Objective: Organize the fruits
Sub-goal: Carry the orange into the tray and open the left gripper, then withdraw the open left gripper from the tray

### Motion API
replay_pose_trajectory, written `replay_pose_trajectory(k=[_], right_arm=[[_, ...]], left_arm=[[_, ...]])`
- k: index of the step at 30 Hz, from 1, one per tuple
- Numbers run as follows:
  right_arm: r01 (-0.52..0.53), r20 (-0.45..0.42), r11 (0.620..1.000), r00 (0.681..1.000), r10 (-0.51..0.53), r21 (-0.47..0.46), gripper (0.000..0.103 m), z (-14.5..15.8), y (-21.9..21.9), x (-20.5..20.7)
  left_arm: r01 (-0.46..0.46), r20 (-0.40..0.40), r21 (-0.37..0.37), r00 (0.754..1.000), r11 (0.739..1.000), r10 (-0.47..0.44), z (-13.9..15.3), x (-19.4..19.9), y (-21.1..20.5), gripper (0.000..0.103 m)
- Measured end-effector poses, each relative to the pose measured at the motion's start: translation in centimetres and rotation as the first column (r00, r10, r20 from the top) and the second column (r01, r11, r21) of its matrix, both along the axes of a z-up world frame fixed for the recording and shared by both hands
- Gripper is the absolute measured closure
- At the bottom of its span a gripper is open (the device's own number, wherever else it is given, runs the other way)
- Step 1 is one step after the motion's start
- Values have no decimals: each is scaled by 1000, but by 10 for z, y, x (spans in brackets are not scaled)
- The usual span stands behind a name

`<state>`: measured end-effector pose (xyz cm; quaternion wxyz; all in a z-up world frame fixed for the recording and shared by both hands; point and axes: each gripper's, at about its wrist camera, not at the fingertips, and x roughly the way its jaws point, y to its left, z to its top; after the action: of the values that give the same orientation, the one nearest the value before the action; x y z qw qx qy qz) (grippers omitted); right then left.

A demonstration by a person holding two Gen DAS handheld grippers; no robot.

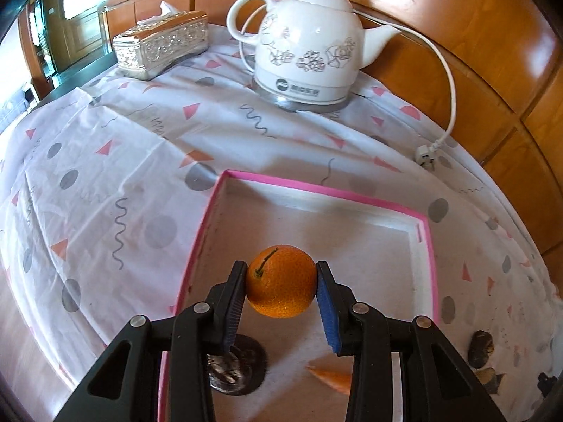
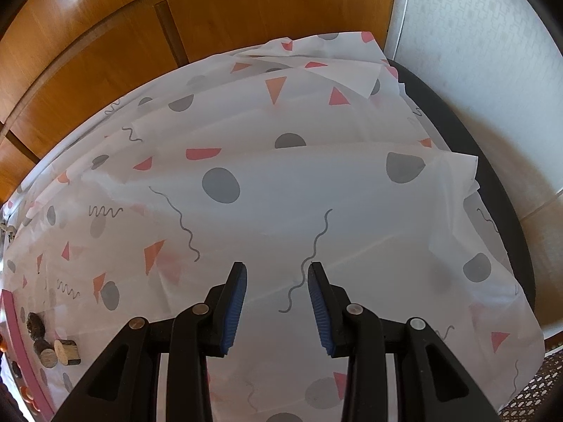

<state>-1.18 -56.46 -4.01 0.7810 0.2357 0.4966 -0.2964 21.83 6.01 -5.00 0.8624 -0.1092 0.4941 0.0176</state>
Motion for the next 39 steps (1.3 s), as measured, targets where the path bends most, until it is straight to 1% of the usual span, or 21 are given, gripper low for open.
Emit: replay_pose_trajectory(k=[10, 12, 15, 18, 22, 24, 26, 30, 35, 39], right_arm=[[11, -9, 1000, 1000, -11, -7, 67, -1, -3, -3], [12, -10, 1000, 1000, -12, -9, 67, -2, -3, -3], [12, -13, 1000, 1000, -12, -11, 67, -2, -3, -3], [15, -14, 1000, 1000, -15, -12, 67, -2, -3, -3], [13, -15, 1000, 1000, -13, -10, 67, -2, -2, -4], [9, -16, 1000, 1000, -10, -9, 67, -2, -1, -4], [6, -15, 1000, 1000, -6, -9, 67, -2, 1, -4], [-7, -18, 1000, 1000, 7, -15, 67, -3, 3, -3], [-35, -11, 999, 999, 35, -9, 67, -3, 7, 0], [-69, -3, 998, 998, 69, -11, 67, -2, 15, 3]], left_arm=[[-26, 2, -6, 1000, 1000, 26, -7, -11, 6, 62], [-28, 11, -2, 1000, 1000, 28, -6, -14, 7, 62], [-39, 25, -8, 999, 999, 39, -2, -20, 10, 56], [-46, 40, -27, 998, 999, 47, 4, -28, 12, 55], [-61, 58, -29, 996, 998, 63, 13, -42, 12, 52], [-55, 71, -29, 996, 998, 57, 17, -51, 10, 51], [-48, 85, -25, 995, 999, 50, 22, -59, 8, 48], [-25, 112, -23, 993, 999, 28, 30, -77, 5, 38], [22, 155, 24, 988, 999, -26, 39, -101, -7, 30], [63, 171, 48, 983, 997, -71, 40, -118, -17, 29]])
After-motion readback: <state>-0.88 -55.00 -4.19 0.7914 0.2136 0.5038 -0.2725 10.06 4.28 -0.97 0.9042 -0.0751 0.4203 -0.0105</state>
